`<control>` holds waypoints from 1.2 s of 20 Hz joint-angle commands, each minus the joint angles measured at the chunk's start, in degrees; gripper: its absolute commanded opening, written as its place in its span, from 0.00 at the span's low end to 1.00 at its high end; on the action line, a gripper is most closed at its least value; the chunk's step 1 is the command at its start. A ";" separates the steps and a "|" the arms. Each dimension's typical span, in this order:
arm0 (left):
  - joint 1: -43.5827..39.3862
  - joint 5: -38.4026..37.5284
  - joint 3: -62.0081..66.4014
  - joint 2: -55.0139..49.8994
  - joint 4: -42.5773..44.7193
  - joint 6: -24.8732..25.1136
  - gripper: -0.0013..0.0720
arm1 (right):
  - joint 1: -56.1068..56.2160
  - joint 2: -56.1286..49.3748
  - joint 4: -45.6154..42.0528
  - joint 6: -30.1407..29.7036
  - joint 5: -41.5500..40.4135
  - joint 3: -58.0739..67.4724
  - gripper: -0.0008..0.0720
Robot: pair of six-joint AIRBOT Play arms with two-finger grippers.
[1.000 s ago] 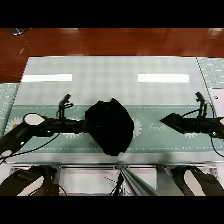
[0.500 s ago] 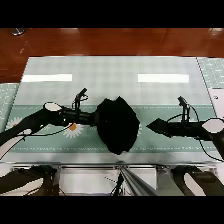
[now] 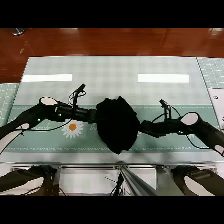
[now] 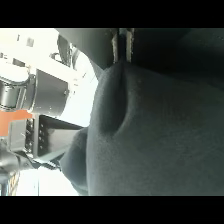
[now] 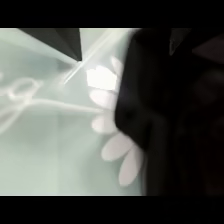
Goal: Fold the shirts.
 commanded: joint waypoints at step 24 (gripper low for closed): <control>14.62 -5.53 64.85 16.24 35.28 -34.88 0.05 | -1.20 -5.18 -19.82 4.37 21.90 98.84 0.04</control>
